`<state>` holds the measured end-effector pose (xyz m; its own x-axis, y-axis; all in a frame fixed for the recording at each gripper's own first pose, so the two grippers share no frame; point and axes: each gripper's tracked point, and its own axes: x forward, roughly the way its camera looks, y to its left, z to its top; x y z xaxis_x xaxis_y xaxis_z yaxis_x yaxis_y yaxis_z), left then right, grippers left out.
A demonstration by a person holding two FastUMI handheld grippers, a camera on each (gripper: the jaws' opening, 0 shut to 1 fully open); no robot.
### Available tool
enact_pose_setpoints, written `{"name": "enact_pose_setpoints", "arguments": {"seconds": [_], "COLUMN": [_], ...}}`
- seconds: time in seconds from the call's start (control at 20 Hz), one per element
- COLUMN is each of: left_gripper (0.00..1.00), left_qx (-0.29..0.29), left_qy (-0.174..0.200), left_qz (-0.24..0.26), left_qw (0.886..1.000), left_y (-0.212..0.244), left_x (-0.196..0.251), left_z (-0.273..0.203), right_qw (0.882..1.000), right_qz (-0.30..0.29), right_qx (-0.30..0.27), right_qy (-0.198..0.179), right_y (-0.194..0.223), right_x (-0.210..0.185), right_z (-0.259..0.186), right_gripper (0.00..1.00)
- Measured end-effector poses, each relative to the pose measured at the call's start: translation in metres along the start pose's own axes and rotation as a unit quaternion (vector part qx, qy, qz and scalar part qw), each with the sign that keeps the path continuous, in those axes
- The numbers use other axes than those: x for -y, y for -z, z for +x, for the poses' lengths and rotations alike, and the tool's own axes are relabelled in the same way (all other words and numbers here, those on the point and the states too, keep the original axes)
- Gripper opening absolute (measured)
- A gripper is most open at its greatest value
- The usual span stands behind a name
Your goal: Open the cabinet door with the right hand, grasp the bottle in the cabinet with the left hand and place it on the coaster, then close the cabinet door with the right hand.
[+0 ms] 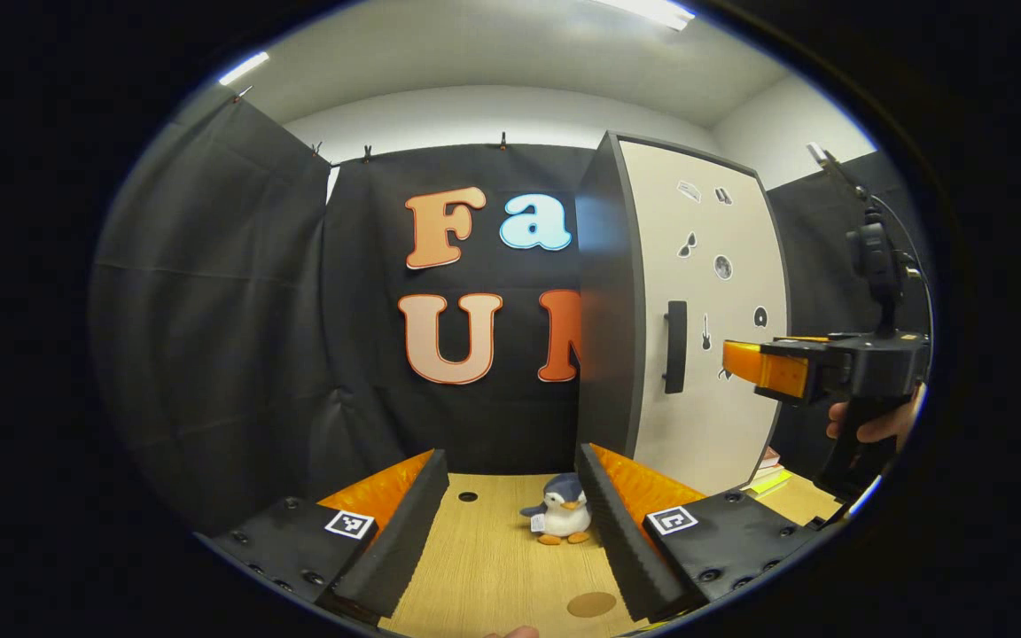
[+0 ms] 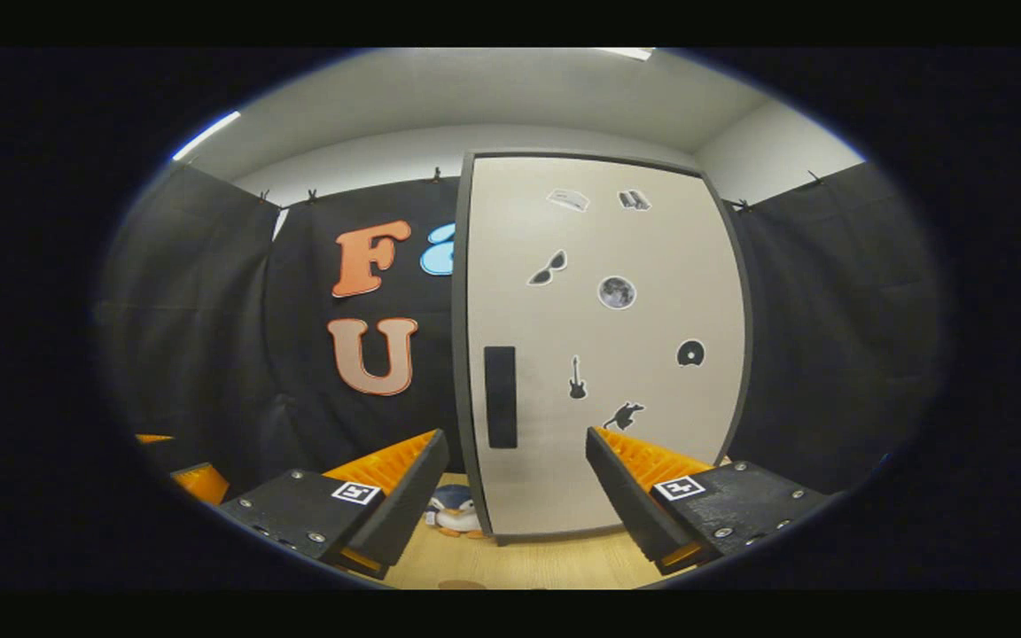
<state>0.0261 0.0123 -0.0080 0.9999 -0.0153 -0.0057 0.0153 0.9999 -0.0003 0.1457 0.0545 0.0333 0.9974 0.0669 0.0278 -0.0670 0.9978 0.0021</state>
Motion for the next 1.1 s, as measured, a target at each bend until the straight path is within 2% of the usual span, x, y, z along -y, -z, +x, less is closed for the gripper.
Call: {"name": "enact_pose_setpoints", "arguments": {"seconds": [0.35, 0.4, 0.45, 0.7, 0.75, 0.8, 0.85, 0.9, 0.95, 1.1], "left_gripper": [0.96, 0.96, 0.96, 0.96, 0.96, 0.96, 0.96, 0.96, 0.96, 0.96], "left_qx": [-0.004, -0.004, -0.003, -0.016, -0.020, -0.023, -0.026, -0.028, -0.030, -0.033], "left_qy": [0.008, 0.008, 0.009, 0.009, 0.008, 0.007, 0.007, 0.008, 0.010, 0.012], "left_qz": [-0.004, -0.004, -0.002, -0.003, -0.003, -0.004, -0.004, -0.005, -0.007, -0.008], "left_qw": [1.000, 1.000, 1.000, 1.000, 1.000, 1.000, 1.000, 1.000, 0.999, 0.999], "left_y": [0.003, 0.003, 0.002, 0.014, 0.017, 0.020, 0.021, 0.023, 0.024, 0.028], "left_x": [-0.010, -0.012, -0.015, -0.025, -0.027, -0.029, -0.029, -0.030, -0.029, -0.030], "left_z": [0.009, 0.010, 0.012, 0.023, 0.025, 0.027, 0.028, 0.029, 0.029, 0.030], "right_qw": [1.000, 1.000, 1.000, 1.000, 1.000, 1.000, 1.000, 1.000, 0.999, 0.999], "right_qz": [0.012, 0.016, 0.018, 0.015, 0.018, 0.020, 0.018, 0.016, 0.016, 0.036], "right_qx": [-0.014, -0.015, -0.016, -0.017, -0.015, -0.012, -0.010, -0.011, -0.014, -0.018], "right_qy": [0.007, 0.008, 0.011, 0.020, 0.020, 0.017, 0.019, 0.023, 0.027, 0.013], "right_y": [0.013, 0.014, 0.016, 0.021, 0.020, 0.018, 0.018, 0.018, 0.021, 0.024], "right_x": [-0.005, -0.006, -0.006, -0.005, -0.007, -0.008, -0.008, -0.006, -0.004, -0.008], "right_z": [0.068, 0.077, 0.085, 0.118, 0.121, 0.123, 0.126, 0.130, 0.132, 0.132], "right_gripper": [0.96, 1.00, 0.96, 0.94, 0.98, 0.87, 0.84, 0.74, 0.69, 0.37]}}
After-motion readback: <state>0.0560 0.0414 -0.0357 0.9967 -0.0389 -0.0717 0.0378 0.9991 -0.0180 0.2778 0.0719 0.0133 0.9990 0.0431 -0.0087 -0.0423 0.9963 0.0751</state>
